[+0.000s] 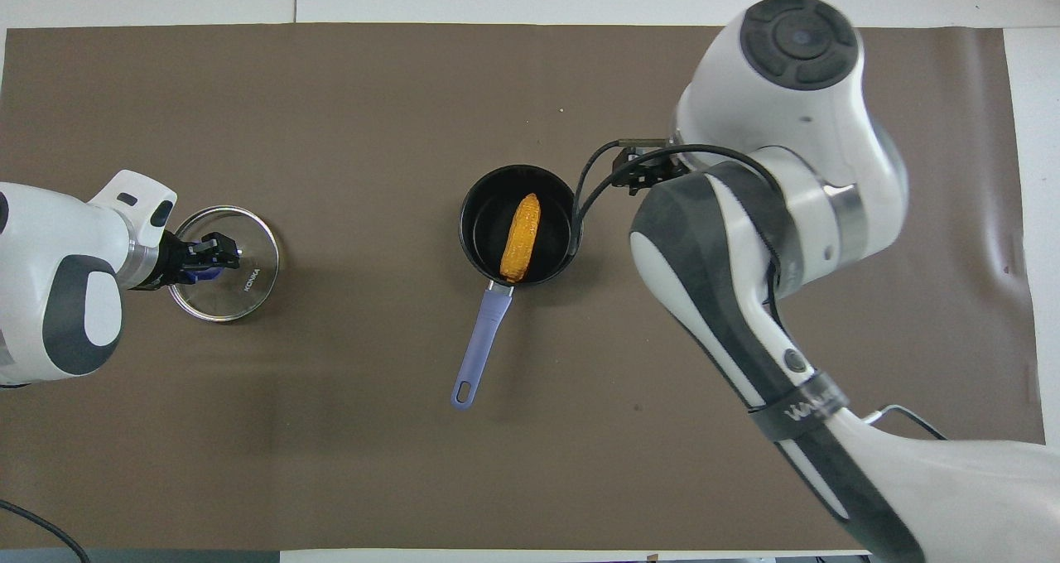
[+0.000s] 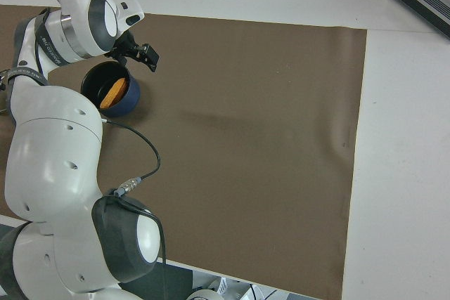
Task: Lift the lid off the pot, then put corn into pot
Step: 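Set the lid on the table with the left gripper while the right gripper withdraws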
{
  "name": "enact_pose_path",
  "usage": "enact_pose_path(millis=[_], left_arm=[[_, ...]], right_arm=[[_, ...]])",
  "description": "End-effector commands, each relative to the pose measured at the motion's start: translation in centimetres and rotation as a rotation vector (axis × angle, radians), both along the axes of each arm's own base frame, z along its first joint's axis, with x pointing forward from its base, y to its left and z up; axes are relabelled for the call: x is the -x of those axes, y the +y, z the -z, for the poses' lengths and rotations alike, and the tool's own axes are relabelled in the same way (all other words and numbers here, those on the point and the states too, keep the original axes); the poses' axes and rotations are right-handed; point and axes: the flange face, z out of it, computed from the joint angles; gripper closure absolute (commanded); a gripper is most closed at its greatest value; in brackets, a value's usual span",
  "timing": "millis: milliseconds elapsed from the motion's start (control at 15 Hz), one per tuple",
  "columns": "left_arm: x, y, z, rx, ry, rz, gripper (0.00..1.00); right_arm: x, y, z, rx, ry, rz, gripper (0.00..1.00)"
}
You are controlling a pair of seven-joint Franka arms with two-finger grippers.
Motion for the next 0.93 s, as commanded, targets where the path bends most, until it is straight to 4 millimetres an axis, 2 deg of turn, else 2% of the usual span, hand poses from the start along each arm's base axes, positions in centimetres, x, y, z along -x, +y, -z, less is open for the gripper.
enact_pose_path(millis=[0, 133, 200, 267, 333, 400, 467, 533, 667, 733, 867], left_arm=[[0.5, -0.2, -0.5, -0.002, -0.031, -0.033, 1.00], [0.5, -0.2, -0.6, -0.002, -0.033, -0.033, 1.00], [0.5, -0.2, -0.6, -0.002, -0.033, -0.032, 0.60], [0.5, -0.2, -0.6, -0.003, -0.033, -0.031, 0.44], [0.4, -0.2, -0.6, -0.003, -0.036, -0.026, 0.44], [0.3, -0.3, -0.7, -0.006, -0.039, -0.017, 0.41], [0.2, -0.6, -0.8, -0.015, -0.043, 0.000, 0.10], [0.1, -0.8, -0.9, -0.025, -0.039, 0.017, 0.00], [-0.3, -0.8, -1.1, -0.039, -0.039, 0.052, 0.00], [-0.5, -0.8, -1.4, -0.039, -0.039, 0.052, 0.00], [-1.3, -0.9, -3.1, -0.039, -0.024, 0.058, 0.00]], right_arm=[[2.3, -5.6, -5.0, 0.015, 0.036, -0.036, 0.00], [4.1, -10.9, -9.1, 0.013, 0.047, -0.031, 0.00], [4.8, -13.4, -10.7, 0.008, 0.046, -0.058, 0.00], [5.1, -15.5, -11.6, 0.003, 0.041, -0.086, 0.00], [5.3, -17.6, -12.2, 0.003, 0.046, -0.117, 0.00], [5.5, -18.7, -12.5, 0.007, 0.048, -0.133, 0.00], [6.3, -19.2, -13.4, 0.016, 0.040, -0.140, 0.00], [7.5, -19.6, -14.3, 0.028, 0.028, -0.138, 0.00], [8.7, -20.5, -13.8, 0.068, 0.056, -0.135, 0.00], [9.1, -21.8, -13.3, 0.060, 0.071, -0.113, 0.00], [9.6, -22.8, -12.9, 0.050, 0.060, -0.120, 0.00]])
